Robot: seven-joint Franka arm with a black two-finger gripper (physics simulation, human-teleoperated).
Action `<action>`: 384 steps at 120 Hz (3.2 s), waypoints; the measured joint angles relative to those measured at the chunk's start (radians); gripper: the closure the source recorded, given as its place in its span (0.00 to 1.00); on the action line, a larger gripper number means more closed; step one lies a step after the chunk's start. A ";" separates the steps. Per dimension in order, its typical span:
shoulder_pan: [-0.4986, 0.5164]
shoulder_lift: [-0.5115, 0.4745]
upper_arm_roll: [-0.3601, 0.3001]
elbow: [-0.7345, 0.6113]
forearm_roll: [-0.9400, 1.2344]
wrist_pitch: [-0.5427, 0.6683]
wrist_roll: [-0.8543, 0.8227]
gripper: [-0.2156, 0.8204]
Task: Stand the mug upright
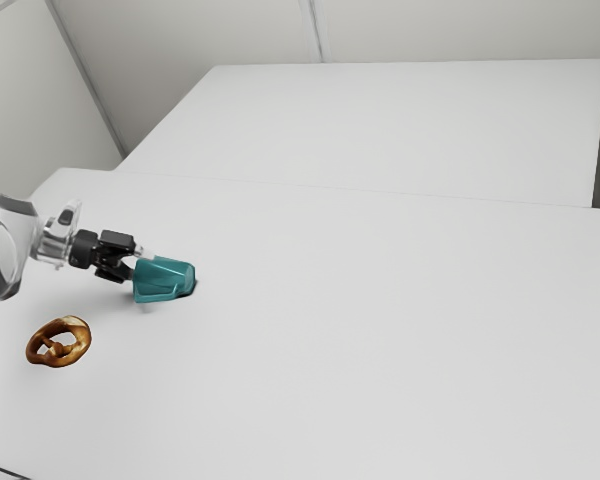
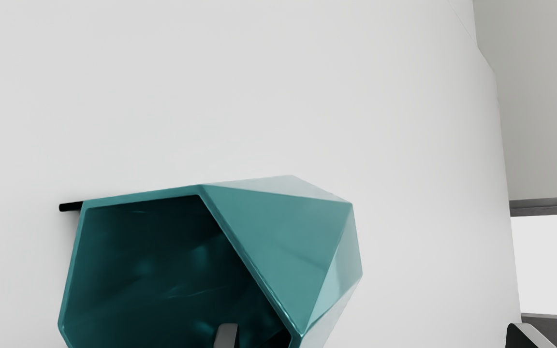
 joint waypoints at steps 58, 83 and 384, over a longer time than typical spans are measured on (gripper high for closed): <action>-0.011 0.012 -0.001 -0.003 -0.036 -0.020 0.027 0.33; -0.013 0.012 -0.001 -0.008 -0.046 -0.022 0.034 0.50; -0.346 -0.352 -0.336 -0.226 1.192 0.666 -0.429 0.97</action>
